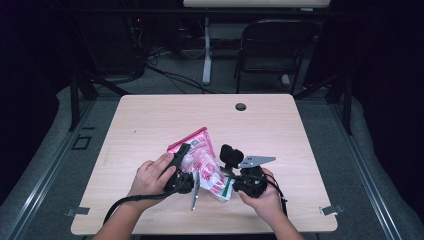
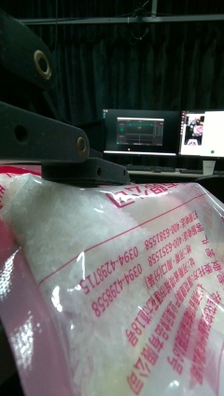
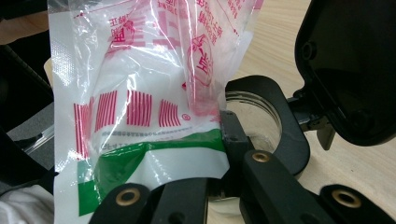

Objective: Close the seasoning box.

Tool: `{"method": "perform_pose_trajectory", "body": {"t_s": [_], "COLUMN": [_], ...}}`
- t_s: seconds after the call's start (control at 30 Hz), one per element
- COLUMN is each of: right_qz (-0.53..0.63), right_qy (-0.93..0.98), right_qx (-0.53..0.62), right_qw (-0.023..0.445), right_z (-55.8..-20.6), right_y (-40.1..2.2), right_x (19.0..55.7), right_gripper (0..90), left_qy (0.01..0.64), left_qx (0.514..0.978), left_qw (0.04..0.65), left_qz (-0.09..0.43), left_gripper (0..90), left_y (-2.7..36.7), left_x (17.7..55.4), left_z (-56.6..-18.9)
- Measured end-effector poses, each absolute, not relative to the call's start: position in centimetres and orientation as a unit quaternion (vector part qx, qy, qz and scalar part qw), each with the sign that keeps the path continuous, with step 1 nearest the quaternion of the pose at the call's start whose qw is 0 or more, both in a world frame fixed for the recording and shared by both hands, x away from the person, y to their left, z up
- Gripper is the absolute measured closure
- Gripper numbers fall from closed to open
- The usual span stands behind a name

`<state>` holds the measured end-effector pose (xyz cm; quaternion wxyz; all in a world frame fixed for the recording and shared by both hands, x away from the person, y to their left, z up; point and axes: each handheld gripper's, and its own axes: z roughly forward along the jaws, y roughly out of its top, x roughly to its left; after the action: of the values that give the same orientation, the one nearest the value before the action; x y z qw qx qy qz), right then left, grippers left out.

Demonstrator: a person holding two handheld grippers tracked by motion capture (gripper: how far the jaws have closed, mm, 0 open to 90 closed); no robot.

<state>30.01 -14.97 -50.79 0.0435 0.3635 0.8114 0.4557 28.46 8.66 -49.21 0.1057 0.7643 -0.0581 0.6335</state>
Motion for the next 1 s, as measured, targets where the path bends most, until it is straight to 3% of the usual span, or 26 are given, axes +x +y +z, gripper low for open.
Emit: {"method": "perform_pose_trajectory", "body": {"t_s": [1.0], "right_qz": [0.455], "right_qy": [0.811], "right_qx": [0.366], "right_qw": [0.044], "right_z": [-50.95], "right_y": [-14.75], "right_x": [30.03], "right_gripper": [89.6], "left_qy": [-0.058], "left_qx": [0.763], "left_qw": [0.106], "left_qz": [0.635], "left_gripper": [64.8], "left_y": [8.52], "left_x": [28.37], "left_z": [-48.87]}}
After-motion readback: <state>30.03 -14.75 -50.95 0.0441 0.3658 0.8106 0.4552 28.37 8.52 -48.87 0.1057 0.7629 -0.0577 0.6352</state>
